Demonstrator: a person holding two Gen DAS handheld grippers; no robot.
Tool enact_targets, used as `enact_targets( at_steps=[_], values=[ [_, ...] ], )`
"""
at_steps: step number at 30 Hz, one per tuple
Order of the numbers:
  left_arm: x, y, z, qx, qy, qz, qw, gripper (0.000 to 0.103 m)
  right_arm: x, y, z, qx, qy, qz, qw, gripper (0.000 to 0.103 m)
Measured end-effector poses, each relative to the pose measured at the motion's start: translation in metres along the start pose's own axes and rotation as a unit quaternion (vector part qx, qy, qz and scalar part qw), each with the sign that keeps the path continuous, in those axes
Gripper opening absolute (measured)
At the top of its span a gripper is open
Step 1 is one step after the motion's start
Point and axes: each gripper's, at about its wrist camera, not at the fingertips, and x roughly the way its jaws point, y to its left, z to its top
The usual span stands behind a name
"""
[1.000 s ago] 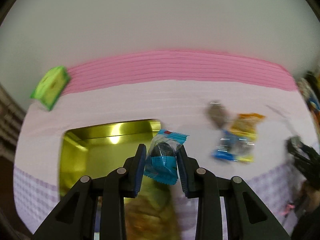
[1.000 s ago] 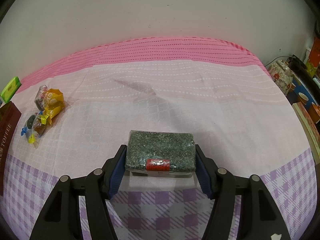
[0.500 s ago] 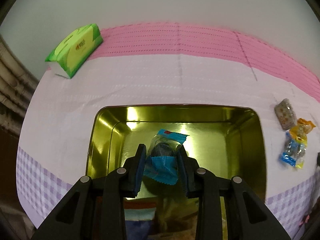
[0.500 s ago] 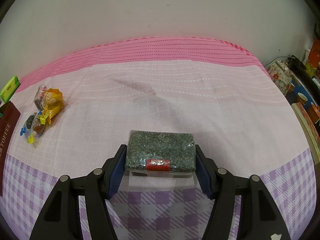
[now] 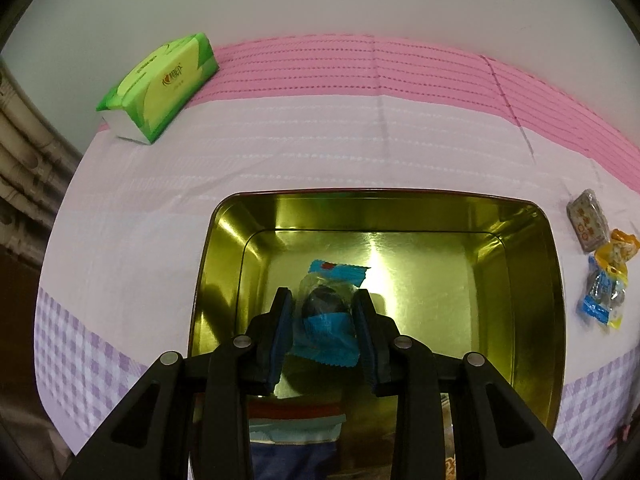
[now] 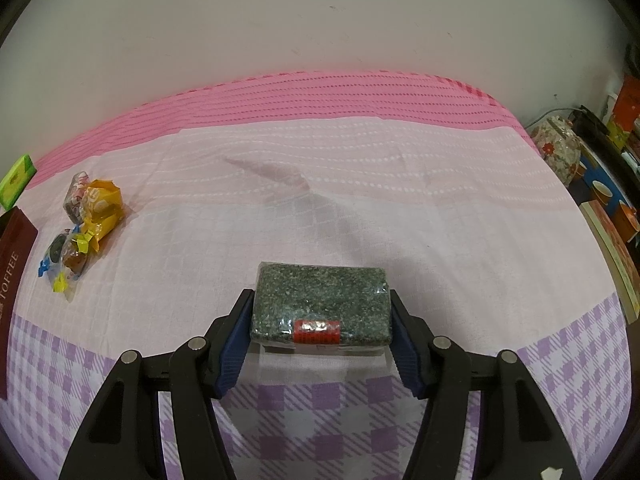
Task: Organize snacks
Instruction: 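Carry the teal candy over the tin and open the left gripper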
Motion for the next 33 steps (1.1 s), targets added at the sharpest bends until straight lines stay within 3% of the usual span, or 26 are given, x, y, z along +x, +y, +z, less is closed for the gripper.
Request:
enact_targets(
  at_steps=[3,7,12,18,22,26,33],
  values=[
    [0.000,0.001,0.001,0.000,0.000,-0.006,1.0000,0.035,0.000,0.000,0.001,0.002,0.002,-0.006,1.000,0.058],
    [-0.009,0.002,-0.002,-0.001,-0.014,-0.017,0.9998,0.050,-0.001,0.002,0.002,0.003,0.006,-0.014,1.000,0.057],
    [-0.030,0.001,-0.005,0.000,-0.043,-0.018,0.9989,0.056,-0.007,0.004,0.005,0.009,0.004,-0.012,1.000,0.057],
    [-0.061,0.014,-0.015,-0.034,-0.094,-0.008,0.9950,0.066,-0.029,0.029,0.019,0.000,-0.015,0.022,1.000,0.057],
    [-0.075,0.029,-0.028,-0.063,-0.109,-0.005,0.9920,0.069,-0.042,0.068,0.031,-0.031,-0.027,0.064,0.997,0.057],
    [-0.084,0.045,-0.040,-0.084,-0.117,0.020,0.9894,0.069,-0.053,0.119,0.039,-0.072,-0.032,0.111,0.991,0.057],
    [-0.095,0.080,-0.057,-0.123,-0.116,0.056,0.9841,0.069,-0.068,0.212,0.045,-0.152,-0.035,0.186,0.970,0.057]
  ],
)
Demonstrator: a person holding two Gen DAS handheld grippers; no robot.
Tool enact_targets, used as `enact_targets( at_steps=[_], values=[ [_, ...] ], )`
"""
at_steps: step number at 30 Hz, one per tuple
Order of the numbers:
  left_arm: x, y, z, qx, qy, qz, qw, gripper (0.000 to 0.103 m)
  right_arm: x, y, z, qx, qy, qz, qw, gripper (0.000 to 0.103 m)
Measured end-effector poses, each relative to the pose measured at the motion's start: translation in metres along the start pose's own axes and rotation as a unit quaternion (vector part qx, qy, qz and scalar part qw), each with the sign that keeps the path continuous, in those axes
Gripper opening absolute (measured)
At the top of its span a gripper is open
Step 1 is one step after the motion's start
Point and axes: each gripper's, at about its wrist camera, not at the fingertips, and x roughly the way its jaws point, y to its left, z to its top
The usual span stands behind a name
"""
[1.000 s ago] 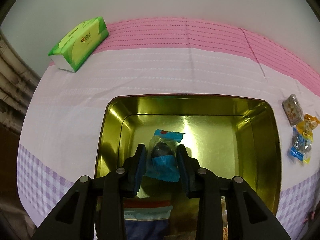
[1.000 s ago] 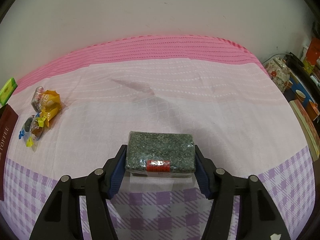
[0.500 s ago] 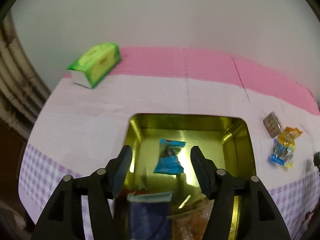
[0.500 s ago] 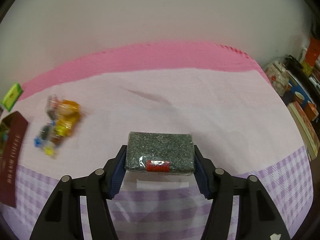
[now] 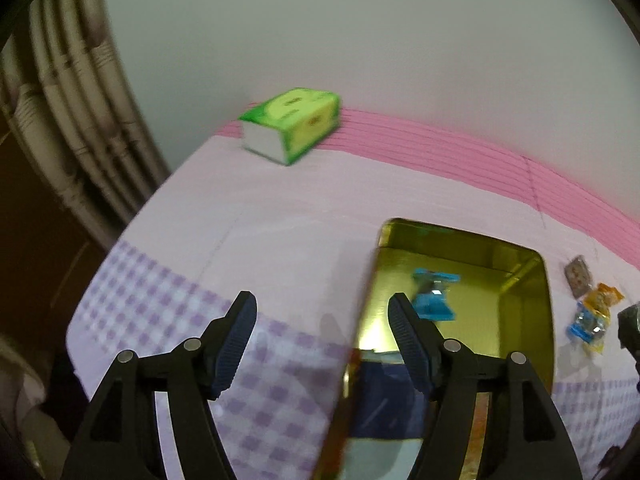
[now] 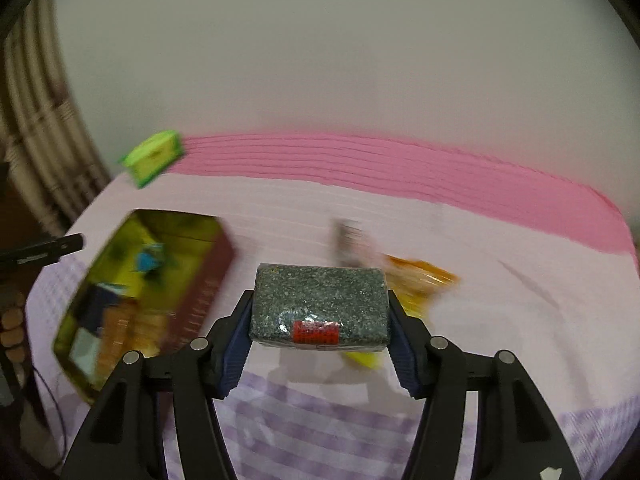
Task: Organize snacks
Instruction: 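Lower the green speckled block into the tin and open the right gripper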
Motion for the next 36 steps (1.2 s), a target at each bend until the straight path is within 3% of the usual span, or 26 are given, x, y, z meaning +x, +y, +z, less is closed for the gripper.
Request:
enact_targets(
  at_steps=[7,13,22,36],
  values=[
    [-0.004,0.039,-0.011,-0.031,0.005,0.031,0.9990,0.070,0.035,0.069,0.023,-0.061,0.015,0.039,0.997,0.057],
    [0.006,0.056,-0.010,-0.058,0.016,0.041,0.9973,0.070,0.063,0.104,0.033,-0.097,0.038,0.037,0.994,0.057],
    [0.010,0.061,-0.009,-0.062,0.026,0.037,0.9971,0.071,0.092,0.126,0.031,-0.143,0.079,0.013,0.986,0.057],
    [0.010,0.058,-0.010,-0.053,0.028,0.030,0.9977,0.073,0.106,0.132,0.028,-0.157,0.097,-0.001,0.983,0.057]
  ],
)
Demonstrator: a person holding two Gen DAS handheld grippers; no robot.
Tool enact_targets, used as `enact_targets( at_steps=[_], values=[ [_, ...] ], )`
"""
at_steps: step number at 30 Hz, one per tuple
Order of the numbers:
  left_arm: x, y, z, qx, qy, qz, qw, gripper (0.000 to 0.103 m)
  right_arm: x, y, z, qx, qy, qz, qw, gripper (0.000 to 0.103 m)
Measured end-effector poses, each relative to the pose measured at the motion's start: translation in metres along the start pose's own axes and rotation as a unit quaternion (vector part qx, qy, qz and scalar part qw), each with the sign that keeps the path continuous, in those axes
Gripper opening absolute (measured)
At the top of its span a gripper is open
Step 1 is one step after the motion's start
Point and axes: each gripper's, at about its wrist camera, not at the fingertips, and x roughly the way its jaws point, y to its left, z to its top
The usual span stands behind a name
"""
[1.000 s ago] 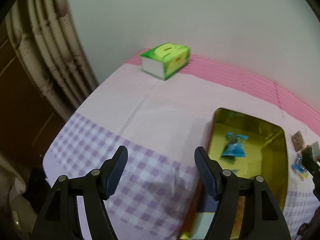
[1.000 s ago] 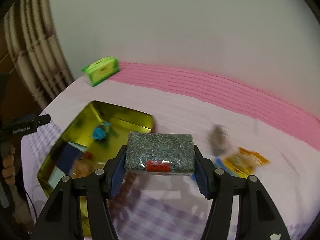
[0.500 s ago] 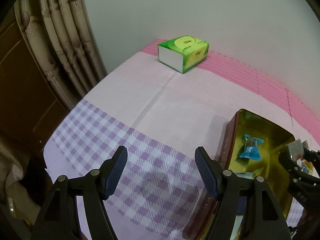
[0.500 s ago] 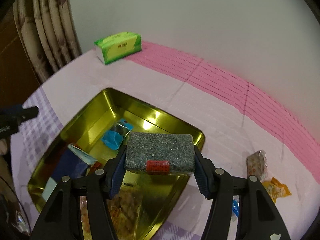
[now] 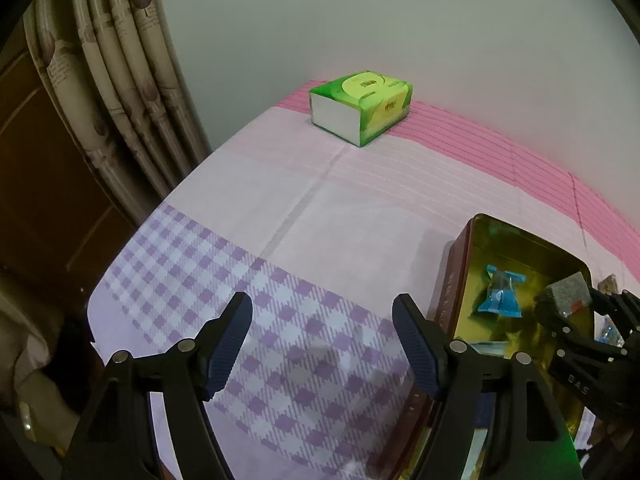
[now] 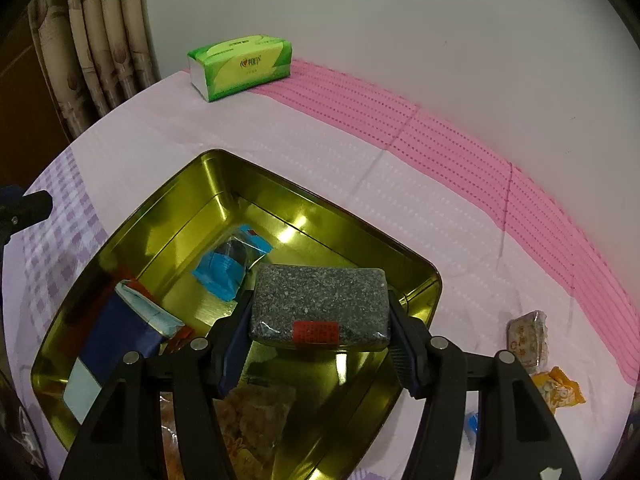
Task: Organize snacks
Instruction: 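Lower the green speckled block into the tin and open the right gripper, then grasp the yellow-wrapped cookie packet with the right gripper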
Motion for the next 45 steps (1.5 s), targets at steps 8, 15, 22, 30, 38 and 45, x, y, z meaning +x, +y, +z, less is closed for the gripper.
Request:
enact_targets(
  at_steps=[8,15,22,30,38,45],
  values=[
    [-0.001,-0.002,0.000,0.004,0.000,-0.003,1.0000,0.073,0.004,0.003,0.000,-0.001,0.006,0.005,1.000,0.058],
    [-0.001,-0.002,0.000,0.003,0.001,-0.003,1.0000,0.073,-0.005,0.001,0.003,0.001,-0.009,-0.003,1.000,0.058],
    [0.001,-0.004,-0.003,0.012,0.004,-0.004,0.9999,0.073,-0.032,-0.016,-0.003,0.037,-0.028,0.004,0.999,0.058],
    [0.001,-0.004,-0.002,0.013,0.005,-0.006,0.9999,0.073,-0.067,-0.065,-0.035,0.093,-0.037,-0.015,0.995,0.058],
    [0.001,-0.006,-0.003,0.018,0.009,-0.010,0.9998,0.073,-0.083,-0.152,-0.084,0.185,-0.015,-0.060,0.981,0.059],
    [0.002,-0.007,-0.004,0.020,0.013,-0.009,0.9997,0.073,-0.081,-0.197,-0.114,0.233,-0.006,-0.086,0.969,0.059]
  ],
)
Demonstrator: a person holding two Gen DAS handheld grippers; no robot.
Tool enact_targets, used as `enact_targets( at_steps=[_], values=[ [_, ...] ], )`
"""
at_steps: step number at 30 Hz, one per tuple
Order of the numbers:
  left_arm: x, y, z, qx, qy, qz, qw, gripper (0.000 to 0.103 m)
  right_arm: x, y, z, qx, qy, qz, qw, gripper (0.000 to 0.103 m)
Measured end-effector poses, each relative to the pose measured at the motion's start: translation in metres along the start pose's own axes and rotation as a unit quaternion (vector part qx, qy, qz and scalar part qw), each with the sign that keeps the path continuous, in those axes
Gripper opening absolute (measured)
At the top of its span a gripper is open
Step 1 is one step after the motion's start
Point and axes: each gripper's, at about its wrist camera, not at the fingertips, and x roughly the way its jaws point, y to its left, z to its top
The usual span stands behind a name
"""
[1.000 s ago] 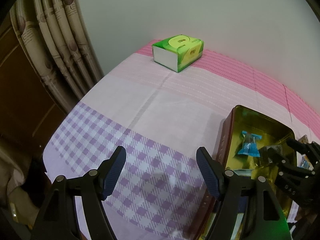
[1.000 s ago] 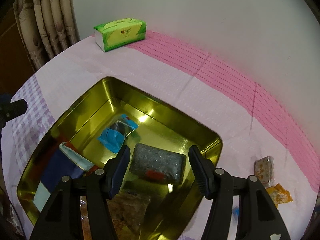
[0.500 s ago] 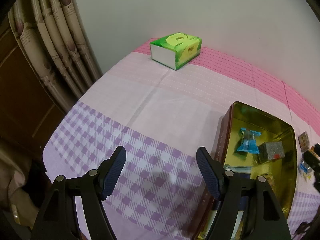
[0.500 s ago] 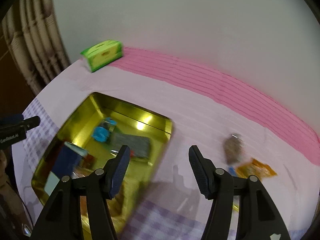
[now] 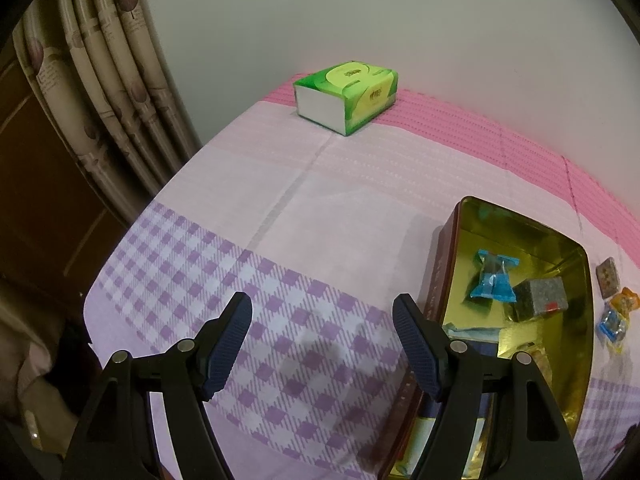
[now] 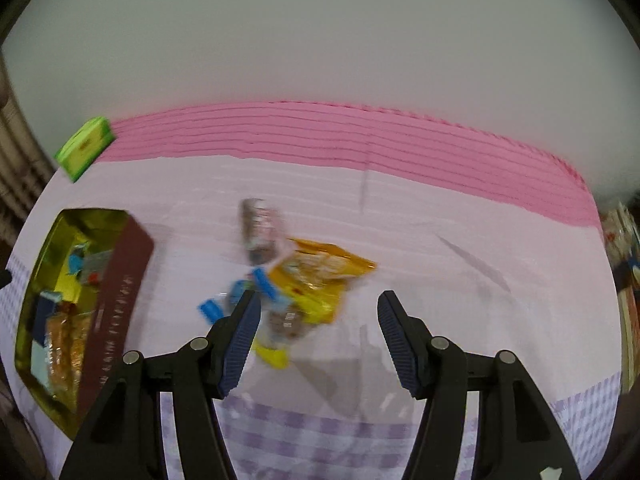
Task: Organize snacks
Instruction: 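Grasp the yellow-wrapped cookie packet with the right gripper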
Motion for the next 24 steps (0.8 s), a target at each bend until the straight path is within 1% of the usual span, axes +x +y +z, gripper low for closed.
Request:
enact_targets(
  at_steps=[3,10,13,18,20,24],
  values=[
    [0.001,-0.001,0.000,0.003,0.000,0.002,1.0000,0.073,0.006,-0.003,-0.002,0.001,0.000,0.010,1.000,0.059],
    [0.001,-0.001,0.000,0.003,0.001,0.003,1.0000,0.073,0.023,0.011,-0.017,0.004,0.024,0.020,1.000,0.057],
    [0.002,0.000,0.000,0.003,0.001,0.003,1.0000,0.074,0.028,0.014,-0.021,0.016,0.028,0.011,0.999,0.057],
    [0.002,0.000,0.000,0.004,0.001,0.003,1.0000,0.074,0.037,0.020,-0.016,0.044,0.027,-0.001,0.999,0.056],
    [0.002,0.000,0.000,0.004,0.001,0.004,1.0000,0.074,0.043,0.021,-0.015,0.049,0.031,-0.009,0.998,0.052],
    [0.001,-0.001,-0.001,0.003,0.001,0.002,1.0000,0.074,0.048,0.021,-0.017,0.047,0.032,-0.011,0.998,0.041]
  ],
)
